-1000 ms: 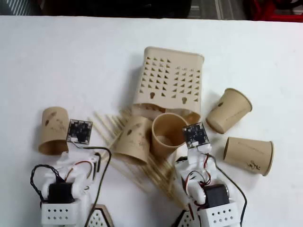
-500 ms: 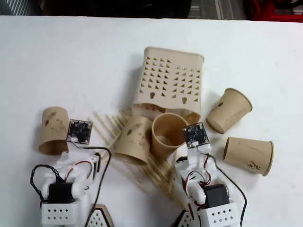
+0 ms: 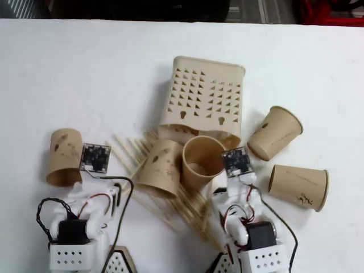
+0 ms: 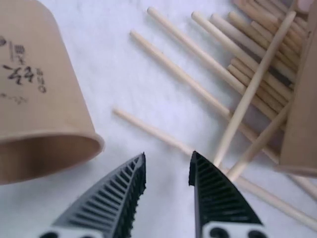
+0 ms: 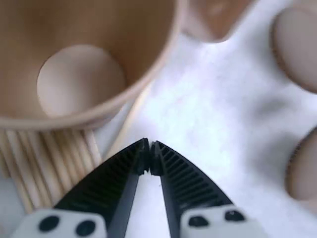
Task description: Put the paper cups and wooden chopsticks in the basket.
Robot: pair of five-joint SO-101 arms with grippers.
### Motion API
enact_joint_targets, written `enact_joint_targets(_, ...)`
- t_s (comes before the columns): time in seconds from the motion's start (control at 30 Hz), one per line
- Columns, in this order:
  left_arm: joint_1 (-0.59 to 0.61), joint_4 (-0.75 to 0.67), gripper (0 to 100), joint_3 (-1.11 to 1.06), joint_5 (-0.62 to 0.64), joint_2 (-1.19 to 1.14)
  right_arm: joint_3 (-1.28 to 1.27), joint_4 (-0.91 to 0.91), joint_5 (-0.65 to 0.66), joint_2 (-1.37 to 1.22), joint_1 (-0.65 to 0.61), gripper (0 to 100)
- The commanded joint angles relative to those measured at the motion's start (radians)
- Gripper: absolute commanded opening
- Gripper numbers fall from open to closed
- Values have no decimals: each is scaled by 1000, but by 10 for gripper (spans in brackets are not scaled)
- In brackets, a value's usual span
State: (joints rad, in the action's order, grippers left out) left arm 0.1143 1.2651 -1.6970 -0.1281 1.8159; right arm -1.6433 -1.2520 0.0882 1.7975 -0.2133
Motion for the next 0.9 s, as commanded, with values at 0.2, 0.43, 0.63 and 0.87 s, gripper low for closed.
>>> enact_joint_targets(0.2,4,-32,158,5,3,5,112,397,347,5,226,25)
enact_joint_targets(0.43,4,-11,158,5,3,4,417,219,463,2,220,107)
enact_joint_targets(0.63,4,11,158,5,3,4,608,171,486,-216,202,117)
enact_joint_targets(0.87,4,11,158,5,3,4,815,166,486,-745,174,248)
